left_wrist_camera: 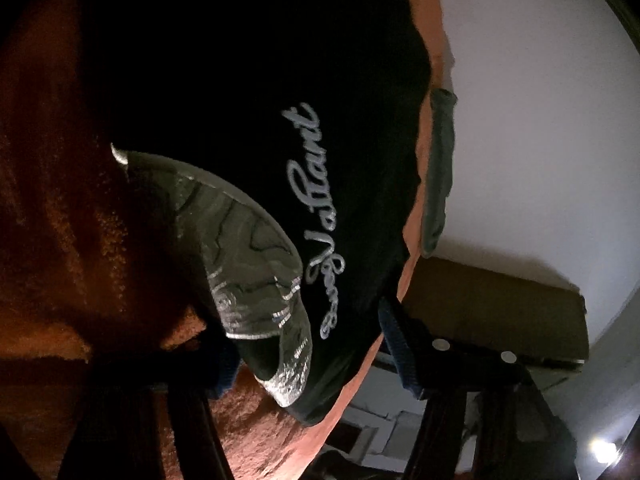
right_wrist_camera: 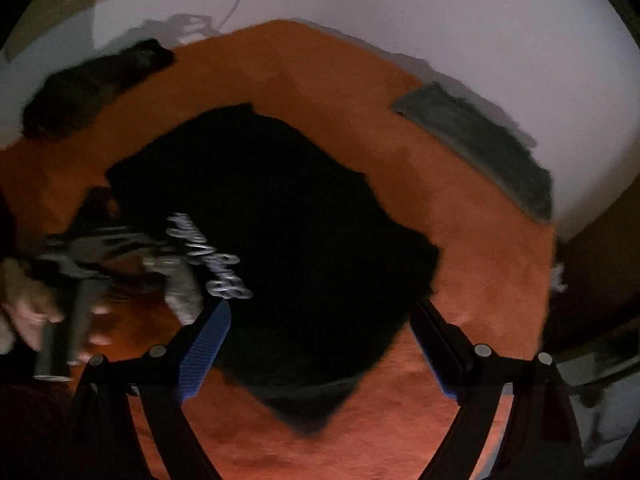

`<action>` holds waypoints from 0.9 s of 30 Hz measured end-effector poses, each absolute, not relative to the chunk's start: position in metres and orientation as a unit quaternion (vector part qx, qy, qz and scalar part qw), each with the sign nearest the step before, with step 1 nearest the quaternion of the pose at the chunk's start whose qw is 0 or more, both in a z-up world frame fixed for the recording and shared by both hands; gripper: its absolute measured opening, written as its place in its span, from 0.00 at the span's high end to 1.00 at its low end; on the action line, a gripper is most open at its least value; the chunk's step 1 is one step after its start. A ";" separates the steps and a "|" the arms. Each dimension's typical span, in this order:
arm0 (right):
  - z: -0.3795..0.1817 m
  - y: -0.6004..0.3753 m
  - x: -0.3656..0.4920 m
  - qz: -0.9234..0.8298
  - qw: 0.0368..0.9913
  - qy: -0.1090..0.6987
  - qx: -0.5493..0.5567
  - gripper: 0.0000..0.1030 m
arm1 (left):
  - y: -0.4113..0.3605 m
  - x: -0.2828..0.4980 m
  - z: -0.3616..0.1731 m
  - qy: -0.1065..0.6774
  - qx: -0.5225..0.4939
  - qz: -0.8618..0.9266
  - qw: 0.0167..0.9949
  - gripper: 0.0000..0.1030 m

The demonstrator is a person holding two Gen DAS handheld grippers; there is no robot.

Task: Fold clothes

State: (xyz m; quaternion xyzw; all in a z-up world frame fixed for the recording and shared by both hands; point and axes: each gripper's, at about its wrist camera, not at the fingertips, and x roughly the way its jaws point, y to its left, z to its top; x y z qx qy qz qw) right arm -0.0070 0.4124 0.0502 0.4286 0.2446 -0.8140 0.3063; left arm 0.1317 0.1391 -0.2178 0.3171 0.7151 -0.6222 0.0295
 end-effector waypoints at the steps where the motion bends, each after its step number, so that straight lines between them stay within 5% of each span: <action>1: 0.046 0.413 -0.006 -0.812 0.307 0.232 0.439 0.12 | 0.140 0.131 -0.218 0.713 0.317 -0.624 0.030 0.39; 8: 0.033 0.406 -0.016 -0.800 0.305 0.223 0.465 0.16 | 0.140 0.127 -0.215 0.695 0.327 -0.639 0.038 0.46; 10: 0.041 0.403 -0.030 -0.796 0.310 0.211 0.474 0.47 | 0.138 0.128 -0.216 0.695 0.335 -0.635 0.039 0.66; 12: 0.045 0.395 -0.050 -0.771 0.335 0.214 0.498 0.63 | 0.135 0.127 -0.221 0.691 0.353 -0.629 0.041 0.89; 14: 0.048 0.384 -0.067 -0.741 0.368 0.243 0.506 0.74 | 0.131 0.128 -0.225 0.695 0.356 -0.624 0.037 0.93; 18: 0.040 0.343 -0.117 -0.699 0.399 0.319 0.500 0.71 | 0.127 0.128 -0.220 0.697 0.350 -0.625 0.031 0.94; 21: 0.032 0.311 -0.155 -0.665 0.418 0.376 0.491 0.33 | 0.122 0.128 -0.224 0.707 0.346 -0.616 0.022 0.94; 22: 0.029 0.300 -0.168 -0.653 0.424 0.395 0.488 0.29 | 0.121 0.129 -0.225 0.710 0.344 -0.614 0.018 0.94; 27: 0.002 0.253 -0.222 -0.609 0.442 0.448 0.483 0.29 | 0.109 0.131 -0.230 0.719 0.337 -0.608 -0.010 0.94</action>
